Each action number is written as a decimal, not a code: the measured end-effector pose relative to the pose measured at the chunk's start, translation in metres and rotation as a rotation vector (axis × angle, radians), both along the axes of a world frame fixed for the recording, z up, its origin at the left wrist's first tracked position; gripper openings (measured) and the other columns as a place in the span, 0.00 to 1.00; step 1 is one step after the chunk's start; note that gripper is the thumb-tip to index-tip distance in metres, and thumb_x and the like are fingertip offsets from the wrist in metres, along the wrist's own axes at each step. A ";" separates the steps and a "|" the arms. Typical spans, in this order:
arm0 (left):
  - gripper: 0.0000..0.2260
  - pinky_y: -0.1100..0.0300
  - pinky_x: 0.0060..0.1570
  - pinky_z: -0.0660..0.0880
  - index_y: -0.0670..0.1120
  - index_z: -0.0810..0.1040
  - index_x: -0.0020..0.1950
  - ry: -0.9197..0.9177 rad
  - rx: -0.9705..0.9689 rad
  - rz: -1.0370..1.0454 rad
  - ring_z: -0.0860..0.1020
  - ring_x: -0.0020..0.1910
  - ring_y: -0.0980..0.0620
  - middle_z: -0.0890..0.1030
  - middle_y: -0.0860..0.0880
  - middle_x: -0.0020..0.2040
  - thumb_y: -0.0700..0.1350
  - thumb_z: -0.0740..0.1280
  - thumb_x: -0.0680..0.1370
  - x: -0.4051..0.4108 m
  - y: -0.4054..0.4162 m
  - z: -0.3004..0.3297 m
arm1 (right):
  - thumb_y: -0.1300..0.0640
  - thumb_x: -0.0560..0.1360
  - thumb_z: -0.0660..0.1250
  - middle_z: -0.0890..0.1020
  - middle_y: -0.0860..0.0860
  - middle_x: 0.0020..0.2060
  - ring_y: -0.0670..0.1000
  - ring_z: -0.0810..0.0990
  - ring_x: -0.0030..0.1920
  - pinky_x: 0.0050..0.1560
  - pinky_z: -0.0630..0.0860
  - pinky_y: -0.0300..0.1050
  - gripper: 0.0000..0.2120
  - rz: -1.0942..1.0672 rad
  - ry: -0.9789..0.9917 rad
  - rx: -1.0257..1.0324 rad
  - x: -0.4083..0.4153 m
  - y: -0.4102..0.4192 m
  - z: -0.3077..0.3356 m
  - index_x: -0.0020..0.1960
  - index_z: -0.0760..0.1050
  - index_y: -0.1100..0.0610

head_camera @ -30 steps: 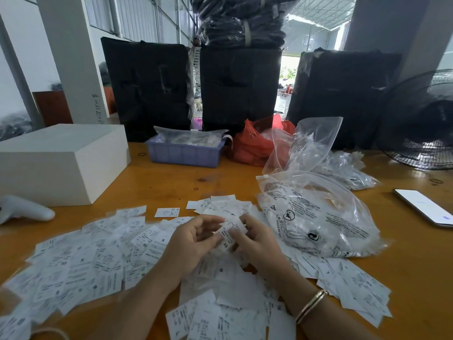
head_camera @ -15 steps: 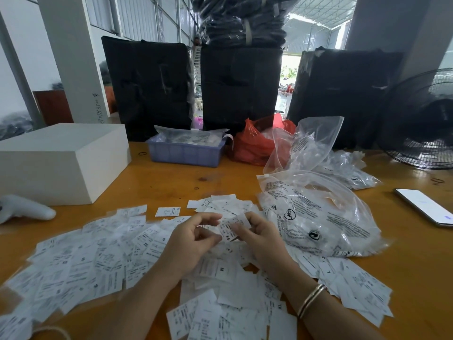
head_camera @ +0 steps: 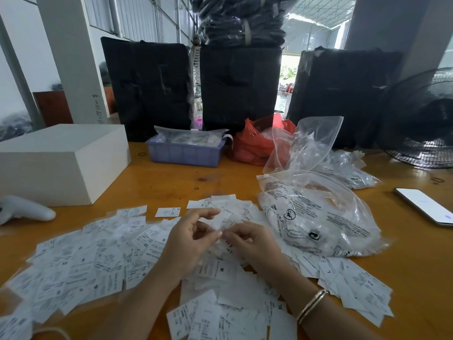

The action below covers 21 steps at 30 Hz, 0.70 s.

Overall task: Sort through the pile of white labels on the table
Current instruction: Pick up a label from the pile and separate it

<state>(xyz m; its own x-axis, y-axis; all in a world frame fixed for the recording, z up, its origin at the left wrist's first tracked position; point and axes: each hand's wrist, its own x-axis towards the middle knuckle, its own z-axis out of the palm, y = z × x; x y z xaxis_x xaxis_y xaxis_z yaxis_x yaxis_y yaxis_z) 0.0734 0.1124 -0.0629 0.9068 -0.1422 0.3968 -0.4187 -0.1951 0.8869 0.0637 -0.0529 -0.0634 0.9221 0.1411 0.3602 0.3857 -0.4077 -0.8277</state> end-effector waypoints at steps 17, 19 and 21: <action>0.02 0.76 0.37 0.72 0.58 0.81 0.40 0.077 0.170 0.076 0.79 0.42 0.67 0.82 0.66 0.38 0.52 0.69 0.72 0.003 0.003 -0.002 | 0.58 0.74 0.69 0.84 0.49 0.36 0.49 0.81 0.40 0.42 0.76 0.32 0.21 -0.125 0.043 0.508 0.000 -0.008 0.003 0.60 0.70 0.37; 0.01 0.77 0.37 0.72 0.58 0.81 0.40 0.075 0.183 0.076 0.79 0.42 0.68 0.82 0.67 0.37 0.53 0.69 0.72 0.003 0.001 -0.001 | 0.57 0.74 0.70 0.84 0.48 0.34 0.51 0.80 0.41 0.40 0.76 0.33 0.18 -0.115 0.063 0.499 0.000 -0.007 0.003 0.57 0.73 0.38; 0.03 0.76 0.36 0.72 0.58 0.81 0.40 0.079 0.172 0.076 0.79 0.42 0.67 0.82 0.66 0.37 0.55 0.68 0.70 0.003 0.001 0.000 | 0.56 0.73 0.70 0.83 0.49 0.34 0.52 0.77 0.38 0.37 0.74 0.35 0.16 -0.098 0.076 0.475 0.000 -0.006 0.003 0.55 0.75 0.39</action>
